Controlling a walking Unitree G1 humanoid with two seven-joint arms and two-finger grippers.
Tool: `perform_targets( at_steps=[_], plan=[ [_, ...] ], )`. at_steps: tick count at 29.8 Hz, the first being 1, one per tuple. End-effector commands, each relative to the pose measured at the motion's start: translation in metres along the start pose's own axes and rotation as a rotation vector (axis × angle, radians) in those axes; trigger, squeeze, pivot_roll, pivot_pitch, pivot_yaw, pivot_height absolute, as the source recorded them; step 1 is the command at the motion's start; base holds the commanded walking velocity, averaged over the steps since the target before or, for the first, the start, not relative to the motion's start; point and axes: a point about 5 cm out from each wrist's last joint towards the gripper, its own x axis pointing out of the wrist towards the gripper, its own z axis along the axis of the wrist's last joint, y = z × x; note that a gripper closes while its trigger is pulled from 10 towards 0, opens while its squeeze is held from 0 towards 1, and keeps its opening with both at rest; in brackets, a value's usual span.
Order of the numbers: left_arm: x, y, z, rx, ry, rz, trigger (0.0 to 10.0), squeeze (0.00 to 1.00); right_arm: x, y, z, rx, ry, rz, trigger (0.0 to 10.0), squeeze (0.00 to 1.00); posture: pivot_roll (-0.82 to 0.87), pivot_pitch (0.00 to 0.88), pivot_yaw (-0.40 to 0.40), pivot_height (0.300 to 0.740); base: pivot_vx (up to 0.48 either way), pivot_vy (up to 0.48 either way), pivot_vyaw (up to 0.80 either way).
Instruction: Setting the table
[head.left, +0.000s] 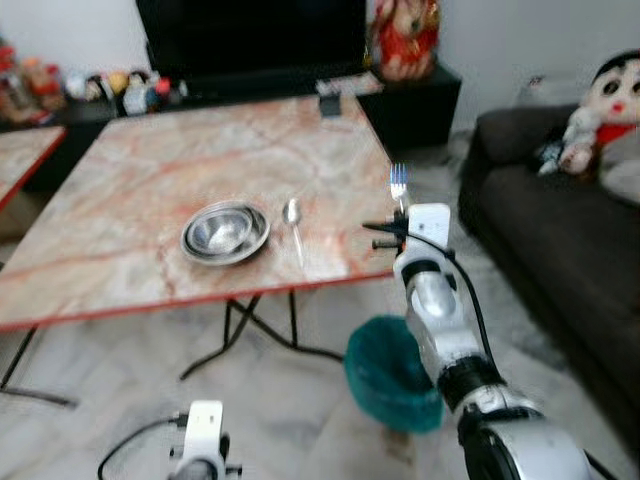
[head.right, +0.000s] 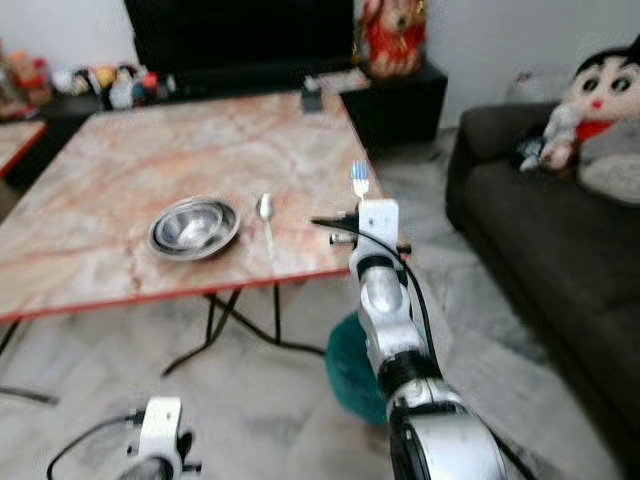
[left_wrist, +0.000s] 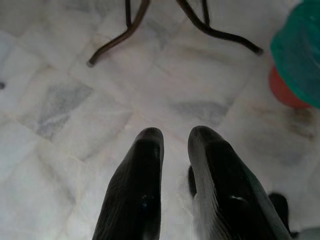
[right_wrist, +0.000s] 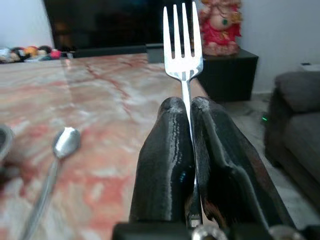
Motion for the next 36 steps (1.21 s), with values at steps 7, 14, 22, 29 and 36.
perform_targets(
  at_steps=[7,14,22,29,36],
  plan=[
    [-0.001,0.01,-0.004,0.001,0.016,0.027,10.0,0.0,0.001,0.015,0.004,-0.075,-0.009,0.074,10.0,0.0,-0.02,0.0,0.051,0.74,0.459,0.0,0.23],
    [-0.001,0.01,-0.004,-0.006,0.013,0.029,10.0,0.0,0.0,0.014,0.003,-0.028,-0.005,0.064,10.0,0.0,-0.02,0.0,0.051,0.74,0.387,0.0,0.23],
    [-0.001,0.01,-0.004,-0.01,0.011,0.024,10.0,0.0,-0.001,0.014,-0.001,-0.032,0.012,0.056,10.0,0.0,-0.02,0.0,0.053,0.74,0.0,0.0,0.0],
    [-0.001,0.009,-0.003,-0.004,0.012,0.016,10.0,0.0,-0.009,0.016,-0.023,-0.036,0.143,0.002,10.0,0.0,-0.02,0.0,0.052,0.74,0.0,0.0,0.0],
    [-0.001,0.008,-0.005,0.001,0.017,0.011,10.0,0.0,-0.018,0.021,-0.036,-0.022,0.191,0.02,10.0,0.0,-0.02,0.0,0.051,0.74,0.0,0.0,0.0]
  ],
)
